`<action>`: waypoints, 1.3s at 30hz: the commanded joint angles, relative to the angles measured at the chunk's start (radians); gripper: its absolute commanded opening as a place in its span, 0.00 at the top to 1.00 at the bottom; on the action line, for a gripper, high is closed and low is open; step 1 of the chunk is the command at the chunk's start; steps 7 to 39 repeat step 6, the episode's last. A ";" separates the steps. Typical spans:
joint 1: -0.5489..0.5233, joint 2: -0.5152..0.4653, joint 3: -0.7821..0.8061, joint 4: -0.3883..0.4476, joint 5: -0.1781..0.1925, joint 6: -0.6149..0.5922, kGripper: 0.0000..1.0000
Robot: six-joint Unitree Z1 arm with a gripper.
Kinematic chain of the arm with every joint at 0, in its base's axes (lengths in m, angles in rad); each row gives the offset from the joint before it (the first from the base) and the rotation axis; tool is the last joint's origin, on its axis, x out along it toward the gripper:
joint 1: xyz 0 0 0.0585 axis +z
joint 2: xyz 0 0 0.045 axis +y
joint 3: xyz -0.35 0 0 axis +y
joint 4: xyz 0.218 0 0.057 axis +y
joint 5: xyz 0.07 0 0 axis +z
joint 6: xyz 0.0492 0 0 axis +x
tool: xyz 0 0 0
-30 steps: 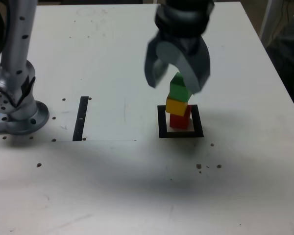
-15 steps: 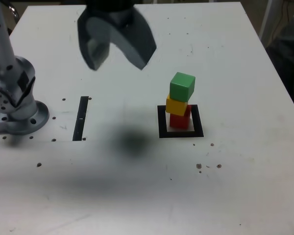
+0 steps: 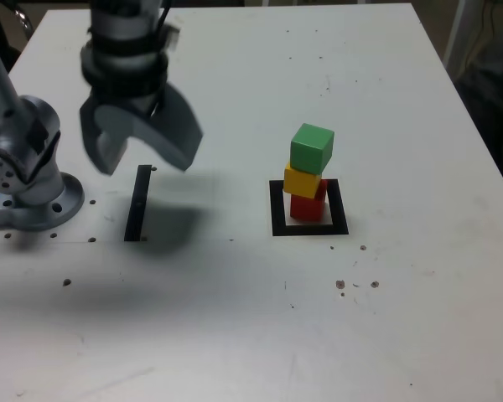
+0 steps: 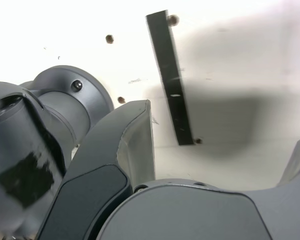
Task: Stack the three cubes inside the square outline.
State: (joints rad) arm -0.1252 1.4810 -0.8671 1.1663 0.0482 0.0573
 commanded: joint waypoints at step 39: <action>0.005 -0.010 0.205 -0.106 -0.045 -0.017 0.00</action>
